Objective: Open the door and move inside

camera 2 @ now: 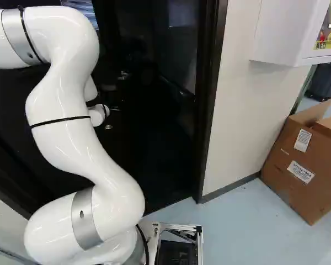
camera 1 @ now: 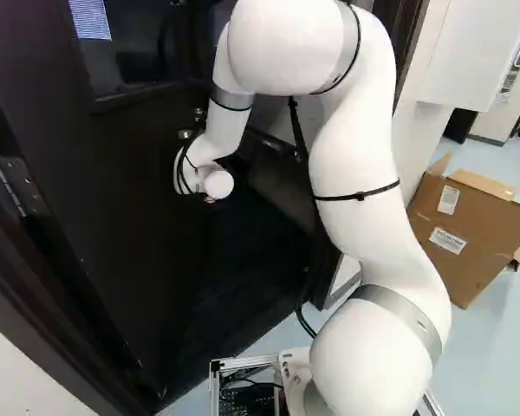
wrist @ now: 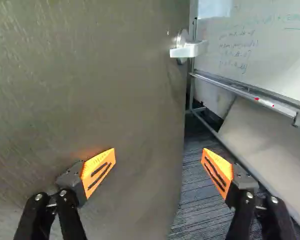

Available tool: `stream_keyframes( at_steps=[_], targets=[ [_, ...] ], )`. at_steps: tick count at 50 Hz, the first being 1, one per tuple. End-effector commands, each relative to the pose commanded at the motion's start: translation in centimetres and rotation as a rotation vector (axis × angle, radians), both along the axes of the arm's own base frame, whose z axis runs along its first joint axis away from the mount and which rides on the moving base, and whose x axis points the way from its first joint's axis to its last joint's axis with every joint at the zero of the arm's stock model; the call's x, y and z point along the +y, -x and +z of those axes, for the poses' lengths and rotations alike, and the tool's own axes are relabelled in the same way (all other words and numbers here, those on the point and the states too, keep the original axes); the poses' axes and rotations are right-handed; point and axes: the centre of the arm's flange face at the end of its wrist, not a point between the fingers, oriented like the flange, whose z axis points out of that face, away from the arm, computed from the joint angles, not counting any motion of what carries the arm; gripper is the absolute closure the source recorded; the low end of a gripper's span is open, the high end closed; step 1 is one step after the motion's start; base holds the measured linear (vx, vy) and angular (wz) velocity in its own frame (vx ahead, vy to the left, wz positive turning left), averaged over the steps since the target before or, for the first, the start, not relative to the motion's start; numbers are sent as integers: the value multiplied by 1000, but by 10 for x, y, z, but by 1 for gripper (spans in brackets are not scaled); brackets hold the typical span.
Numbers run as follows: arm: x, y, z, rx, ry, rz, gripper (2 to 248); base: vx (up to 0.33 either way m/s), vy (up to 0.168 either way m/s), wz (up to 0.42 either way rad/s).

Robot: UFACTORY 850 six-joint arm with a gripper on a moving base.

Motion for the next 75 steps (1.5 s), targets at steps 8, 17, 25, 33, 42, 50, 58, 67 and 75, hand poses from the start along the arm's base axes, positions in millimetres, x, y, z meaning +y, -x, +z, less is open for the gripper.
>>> stream_keyframes(
  at_steps=[8, 17, 25, 33, 42, 50, 58, 67, 75],
  targets=[
    [15, -3, -1, -11, 4, 35, 3, 0, 0, 0],
    [32, -5, -3, -23, 8, 75, 3, 0, 0, 0],
    [47, -7, -4, -34, 12, 111, 3, 0, 0, 0],
    [62, -8, -6, -46, 16, 148, 3, 0, 0, 0],
    [80, -9, -7, -60, 22, 193, 3, 0, 0, 0],
    [95, -9, -9, -74, 28, 233, 3, 0, 0, 0],
    [111, -9, -11, -88, 33, 273, 3, 0, 0, 0],
    [129, -10, -13, -105, 38, 317, 3, 0, 0, 0],
    [144, -10, -15, -121, 43, 356, 3, 0, 0, 0]
  ],
)
